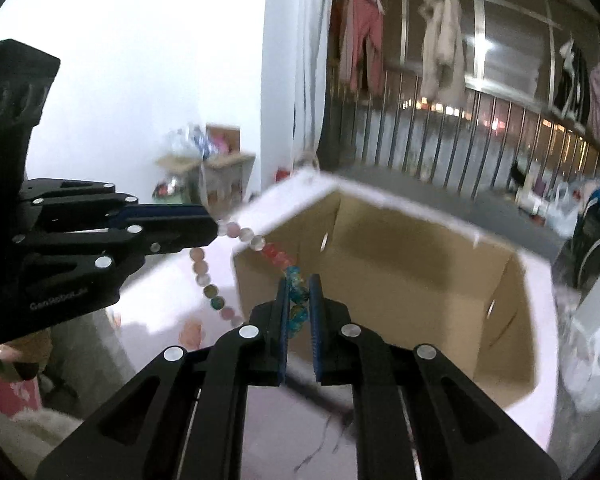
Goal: Organize jewelry
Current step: 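Lift the bead bracelet with the right gripper and carry it over the box, then lower the bracelet into the box and open the right gripper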
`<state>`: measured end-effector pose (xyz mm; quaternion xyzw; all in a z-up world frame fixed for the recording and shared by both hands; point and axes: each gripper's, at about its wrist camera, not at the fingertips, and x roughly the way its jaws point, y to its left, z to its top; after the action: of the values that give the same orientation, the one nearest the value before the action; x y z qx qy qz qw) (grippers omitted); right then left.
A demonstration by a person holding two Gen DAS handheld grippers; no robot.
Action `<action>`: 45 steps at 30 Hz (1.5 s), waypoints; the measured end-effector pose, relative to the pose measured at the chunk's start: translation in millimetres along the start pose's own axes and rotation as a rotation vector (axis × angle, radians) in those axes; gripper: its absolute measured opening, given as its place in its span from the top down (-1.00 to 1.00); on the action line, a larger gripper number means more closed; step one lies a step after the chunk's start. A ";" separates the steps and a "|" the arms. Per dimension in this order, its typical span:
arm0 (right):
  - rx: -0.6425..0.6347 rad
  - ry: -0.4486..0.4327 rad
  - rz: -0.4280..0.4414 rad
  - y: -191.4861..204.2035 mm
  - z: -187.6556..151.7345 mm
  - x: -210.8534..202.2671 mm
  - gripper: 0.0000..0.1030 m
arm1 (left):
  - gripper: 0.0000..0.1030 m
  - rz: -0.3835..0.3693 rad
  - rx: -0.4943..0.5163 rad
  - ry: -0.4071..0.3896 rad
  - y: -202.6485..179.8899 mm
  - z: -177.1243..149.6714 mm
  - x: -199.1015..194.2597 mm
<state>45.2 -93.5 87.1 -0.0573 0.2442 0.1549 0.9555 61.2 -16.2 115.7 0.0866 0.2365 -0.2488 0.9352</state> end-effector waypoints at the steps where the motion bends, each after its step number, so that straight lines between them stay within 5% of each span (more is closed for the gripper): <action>1: 0.007 -0.004 0.010 -8.4 13.7 4.1 0.81 | 0.84 -0.005 0.006 -0.014 1.2 10.5 3.1; 5: 0.042 0.054 0.055 -47.8 52.6 39.9 0.81 | 0.83 -0.034 0.009 -0.005 8.0 50.5 36.8; 10: 0.144 0.232 0.133 -98.7 71.3 107.2 0.81 | 0.84 -0.054 -0.017 0.125 24.4 76.6 111.2; 21: 0.377 0.610 0.227 -150.6 41.3 247.4 0.81 | 0.83 -0.003 0.002 0.473 47.7 55.5 256.7; 26: 0.407 0.686 0.243 -149.1 27.2 281.8 0.81 | 0.83 0.031 0.032 0.521 52.1 46.5 275.5; 38: 0.388 0.636 0.182 -151.6 35.8 286.3 0.76 | 0.62 0.095 0.031 0.458 52.8 55.3 261.7; 45: 0.316 0.484 0.108 -153.7 62.1 217.8 0.36 | 0.49 0.086 -0.026 0.289 59.1 70.7 199.7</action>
<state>304.2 -168.9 41.1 0.0700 0.4889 0.1473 0.8570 272.0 -69.8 83.1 0.1192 0.3679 -0.1902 0.9024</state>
